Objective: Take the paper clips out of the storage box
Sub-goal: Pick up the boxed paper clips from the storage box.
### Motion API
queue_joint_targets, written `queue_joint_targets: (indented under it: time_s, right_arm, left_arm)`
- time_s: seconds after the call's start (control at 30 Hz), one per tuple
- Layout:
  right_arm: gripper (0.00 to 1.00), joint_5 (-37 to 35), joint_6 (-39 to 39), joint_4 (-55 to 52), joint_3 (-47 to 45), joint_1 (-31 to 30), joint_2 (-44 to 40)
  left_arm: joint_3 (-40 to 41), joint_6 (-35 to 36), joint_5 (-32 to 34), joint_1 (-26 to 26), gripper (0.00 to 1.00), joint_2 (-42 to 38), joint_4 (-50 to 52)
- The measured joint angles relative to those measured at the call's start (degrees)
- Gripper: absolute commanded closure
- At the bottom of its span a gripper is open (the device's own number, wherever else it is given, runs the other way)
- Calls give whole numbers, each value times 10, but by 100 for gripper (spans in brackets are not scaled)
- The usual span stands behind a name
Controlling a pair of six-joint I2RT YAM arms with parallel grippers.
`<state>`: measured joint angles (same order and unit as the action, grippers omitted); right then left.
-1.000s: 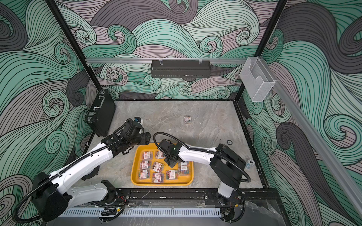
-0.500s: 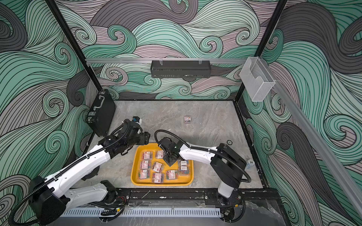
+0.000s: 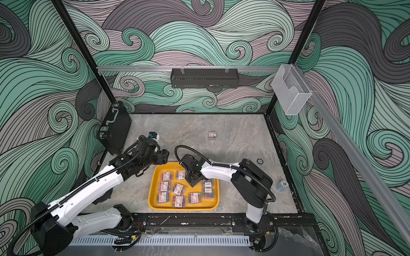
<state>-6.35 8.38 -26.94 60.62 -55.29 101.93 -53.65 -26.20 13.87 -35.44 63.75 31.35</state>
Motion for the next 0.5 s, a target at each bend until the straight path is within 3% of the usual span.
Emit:
queue_joint_targets:
  time_s: [0.5]
  right_arm:
    - [46,5,17,-5,5,2,3]
  left_arm:
    - [0,0,1,0,21,0,0]
